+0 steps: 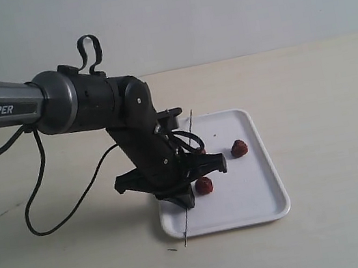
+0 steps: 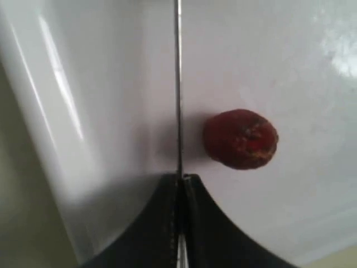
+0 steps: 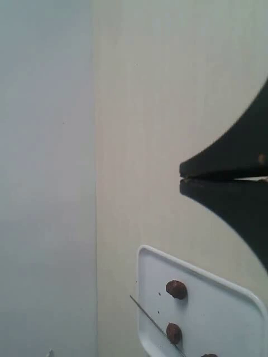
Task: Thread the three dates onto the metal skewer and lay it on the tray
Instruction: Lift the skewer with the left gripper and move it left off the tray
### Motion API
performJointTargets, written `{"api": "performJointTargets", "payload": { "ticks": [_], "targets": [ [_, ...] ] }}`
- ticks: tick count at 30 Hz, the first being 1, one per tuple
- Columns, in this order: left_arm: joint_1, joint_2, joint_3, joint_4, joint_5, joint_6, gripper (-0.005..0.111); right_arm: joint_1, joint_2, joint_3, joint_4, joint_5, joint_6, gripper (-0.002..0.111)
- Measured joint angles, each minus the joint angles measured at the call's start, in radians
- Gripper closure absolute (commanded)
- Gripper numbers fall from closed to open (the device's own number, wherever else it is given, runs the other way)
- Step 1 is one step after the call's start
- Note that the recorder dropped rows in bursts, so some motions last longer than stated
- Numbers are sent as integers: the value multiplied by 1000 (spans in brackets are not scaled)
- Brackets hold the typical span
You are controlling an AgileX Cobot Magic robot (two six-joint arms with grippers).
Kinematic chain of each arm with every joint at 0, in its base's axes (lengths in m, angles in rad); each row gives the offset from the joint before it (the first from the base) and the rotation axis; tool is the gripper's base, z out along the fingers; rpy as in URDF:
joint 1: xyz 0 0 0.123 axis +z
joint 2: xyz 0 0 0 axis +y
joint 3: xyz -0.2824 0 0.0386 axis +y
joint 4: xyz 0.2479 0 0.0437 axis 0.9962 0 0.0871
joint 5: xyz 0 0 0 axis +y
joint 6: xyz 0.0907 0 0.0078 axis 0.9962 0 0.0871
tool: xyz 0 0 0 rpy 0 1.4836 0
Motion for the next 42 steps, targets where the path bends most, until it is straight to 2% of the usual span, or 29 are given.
{"api": "performJointTargets", "payload": {
  "ticks": [10,14,18,23,27,34,42],
  "targets": [
    [17,-96,-42,2,-27,0,107,0,0,0,0,0,0,108],
    [35,-175,-49,68,-4,0,107,0,0,0,0,0,0,108],
    [61,-238,-49,197,89,5,107,0,0,0,0,0,0,108],
    [74,-285,-51,390,270,8,107,0,0,0,0,0,0,108],
    [74,-310,-44,470,347,36,107,0,0,0,0,0,0,108],
    [74,-397,47,484,355,157,107,0,0,0,0,0,0,108],
    [74,-534,229,486,253,288,107,0,0,0,0,0,0,108]
  ]
}}
